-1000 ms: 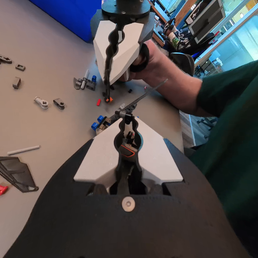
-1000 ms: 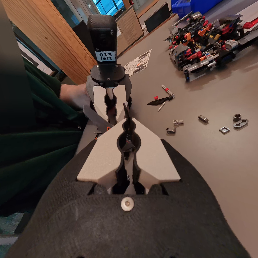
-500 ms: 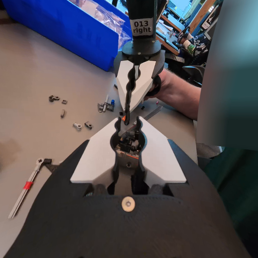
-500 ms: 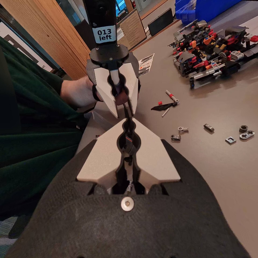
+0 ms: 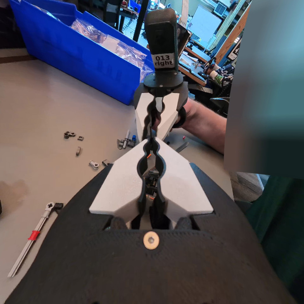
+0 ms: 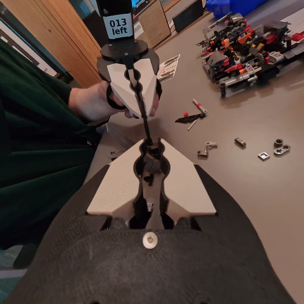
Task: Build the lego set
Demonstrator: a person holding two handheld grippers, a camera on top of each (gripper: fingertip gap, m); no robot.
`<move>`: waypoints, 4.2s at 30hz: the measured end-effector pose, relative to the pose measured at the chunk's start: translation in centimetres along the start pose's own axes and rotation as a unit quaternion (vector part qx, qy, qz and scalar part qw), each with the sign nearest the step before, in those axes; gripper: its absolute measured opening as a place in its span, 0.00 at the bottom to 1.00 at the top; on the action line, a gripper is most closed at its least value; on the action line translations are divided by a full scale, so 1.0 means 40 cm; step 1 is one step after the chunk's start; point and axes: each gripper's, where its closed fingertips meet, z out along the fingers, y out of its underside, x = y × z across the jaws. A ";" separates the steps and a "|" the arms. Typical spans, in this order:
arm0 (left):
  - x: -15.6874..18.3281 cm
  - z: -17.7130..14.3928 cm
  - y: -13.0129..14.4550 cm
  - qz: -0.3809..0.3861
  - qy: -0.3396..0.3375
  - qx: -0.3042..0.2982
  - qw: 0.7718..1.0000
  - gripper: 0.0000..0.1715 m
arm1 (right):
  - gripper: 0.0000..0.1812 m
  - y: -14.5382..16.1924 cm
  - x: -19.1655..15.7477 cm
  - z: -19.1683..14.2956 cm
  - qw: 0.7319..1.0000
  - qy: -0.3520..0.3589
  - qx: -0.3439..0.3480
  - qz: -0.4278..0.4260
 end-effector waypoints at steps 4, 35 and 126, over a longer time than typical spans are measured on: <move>-0.003 0.003 0.002 -0.004 -0.004 0.003 1.000 0.00 | 0.01 0.004 -0.010 0.010 1.000 -0.003 -0.006 -0.015; 0.021 0.014 0.180 0.107 -0.107 -0.155 0.976 0.00 | 0.00 0.034 0.009 0.011 1.000 -0.004 -0.022 0.002; 0.026 -0.027 0.182 0.223 0.048 -0.134 0.964 0.11 | 0.00 0.049 -0.048 0.071 0.993 -0.028 -0.053 -0.101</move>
